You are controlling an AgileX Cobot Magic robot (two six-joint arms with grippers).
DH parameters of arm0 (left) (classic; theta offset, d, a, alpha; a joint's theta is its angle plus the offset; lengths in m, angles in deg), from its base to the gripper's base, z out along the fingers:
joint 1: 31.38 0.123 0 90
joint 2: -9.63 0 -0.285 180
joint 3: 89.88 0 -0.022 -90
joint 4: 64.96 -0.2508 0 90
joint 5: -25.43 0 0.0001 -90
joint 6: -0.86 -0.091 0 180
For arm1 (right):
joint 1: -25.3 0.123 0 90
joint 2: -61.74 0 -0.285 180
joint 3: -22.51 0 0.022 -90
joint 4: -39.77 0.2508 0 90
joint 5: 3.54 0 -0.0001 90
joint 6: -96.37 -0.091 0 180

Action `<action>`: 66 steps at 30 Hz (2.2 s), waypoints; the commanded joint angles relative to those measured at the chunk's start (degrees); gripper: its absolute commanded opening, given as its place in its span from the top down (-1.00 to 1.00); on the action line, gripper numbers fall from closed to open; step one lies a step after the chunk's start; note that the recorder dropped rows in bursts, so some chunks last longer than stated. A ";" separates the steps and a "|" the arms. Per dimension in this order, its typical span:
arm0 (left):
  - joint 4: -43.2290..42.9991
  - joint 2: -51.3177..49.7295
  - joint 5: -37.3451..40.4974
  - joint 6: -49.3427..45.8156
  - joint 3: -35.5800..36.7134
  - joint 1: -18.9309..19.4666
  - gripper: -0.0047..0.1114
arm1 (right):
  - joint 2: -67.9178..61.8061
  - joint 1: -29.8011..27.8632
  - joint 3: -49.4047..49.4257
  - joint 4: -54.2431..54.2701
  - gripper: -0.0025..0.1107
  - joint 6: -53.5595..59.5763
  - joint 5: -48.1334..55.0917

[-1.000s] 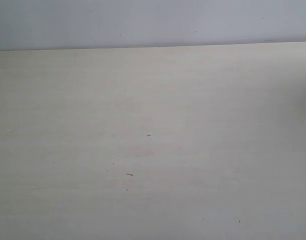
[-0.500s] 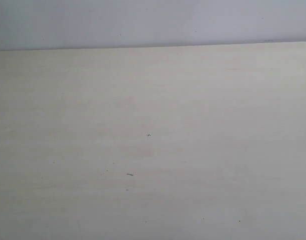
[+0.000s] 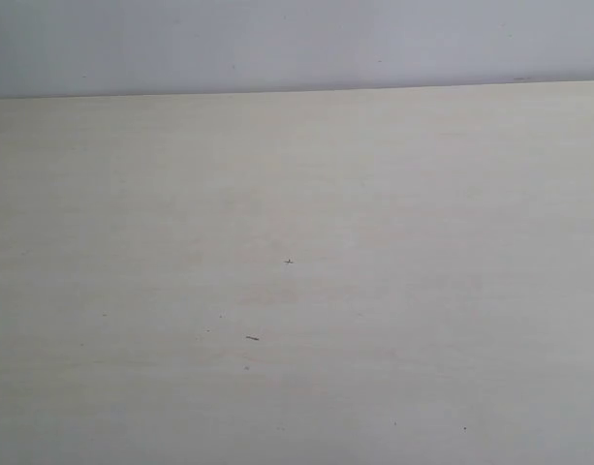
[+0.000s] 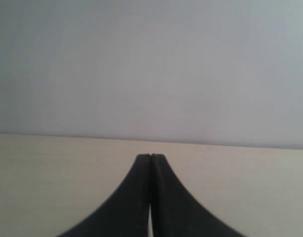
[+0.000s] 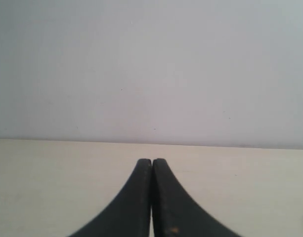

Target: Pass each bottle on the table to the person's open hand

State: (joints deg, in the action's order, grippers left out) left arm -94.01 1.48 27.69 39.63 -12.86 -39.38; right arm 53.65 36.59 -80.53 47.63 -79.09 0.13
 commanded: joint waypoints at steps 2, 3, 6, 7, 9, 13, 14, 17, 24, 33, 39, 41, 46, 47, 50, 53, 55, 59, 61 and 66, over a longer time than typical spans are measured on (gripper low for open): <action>2.74 0.36 3.13 -2.84 0.20 0.05 0.92 | 0.31 0.08 0.25 -0.31 0.96 0.12 -0.30; 2.74 0.36 3.11 -2.63 0.20 0.05 0.92 | 0.31 0.08 0.25 -0.31 0.96 0.12 -0.30; 4.62 0.36 3.43 -4.29 0.20 0.05 0.92 | 0.31 0.08 0.25 -0.31 0.96 0.12 -0.30; 7.03 0.36 3.54 -7.68 0.20 0.05 0.92 | 0.31 0.08 0.25 -0.31 0.96 0.12 -0.30; 17.15 0.36 3.54 -21.16 0.20 0.05 0.92 | 0.31 0.08 0.25 -0.31 0.96 0.12 -0.30; 26.70 0.36 3.54 -29.21 0.20 0.05 0.92 | 0.31 0.08 0.25 -0.31 0.96 0.12 -0.30; 27.12 0.36 3.77 -28.95 0.20 0.05 0.92 | 0.31 0.08 0.25 -0.31 0.96 0.12 -0.30; 26.97 0.36 4.10 -27.93 0.20 0.05 0.92 | 0.31 0.08 0.25 -0.31 0.96 0.12 -0.30; 26.37 0.36 4.50 -27.93 0.20 0.05 0.92 | 0.31 0.08 0.25 -0.31 0.96 0.12 -0.30; 26.37 0.36 4.65 -27.93 0.20 0.05 0.92 | 0.31 0.08 0.25 -0.31 0.96 0.12 -0.30; 26.37 0.36 4.65 -27.93 0.20 0.05 0.92 | 0.31 0.08 0.25 -0.31 0.96 0.24 -0.30; 26.37 0.36 4.65 -27.93 0.20 0.05 0.92 | 0.31 0.08 0.25 -0.31 0.96 0.10 -0.30; 26.37 0.36 4.65 -27.93 0.20 0.05 0.92 | 0.31 0.08 0.25 -0.31 0.96 0.10 -0.30; 26.37 0.36 4.65 -27.93 0.20 0.05 0.92 | 0.31 0.08 0.25 -0.31 0.96 0.10 -0.30; 26.37 0.36 4.65 -27.93 0.20 0.05 0.92 | 0.31 0.08 0.25 -0.31 0.96 0.20 -0.30; 26.37 0.36 4.73 -27.93 0.20 0.05 0.92 | 0.31 -0.32 0.25 -0.31 0.96 0.20 -0.30; 26.37 0.36 4.73 -27.93 0.20 0.05 0.92 | 0.31 -2.14 0.25 -0.28 0.96 0.13 0.17; 26.37 0.36 4.87 -27.93 0.20 0.05 0.92 | 0.31 -7.75 0.25 -1.57 0.96 0.38 1.95; 26.37 0.36 4.87 -27.93 0.20 0.05 0.92 | 0.31 -11.23 0.25 -1.57 0.96 0.27 1.75; 26.37 0.36 4.87 -27.93 0.20 0.05 0.92 | 0.31 -14.11 0.25 -1.69 0.96 0.27 0.37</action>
State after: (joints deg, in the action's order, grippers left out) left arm -68.13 1.48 32.49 11.77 -12.86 -39.38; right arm 53.65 23.46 -80.53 46.53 -79.09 1.41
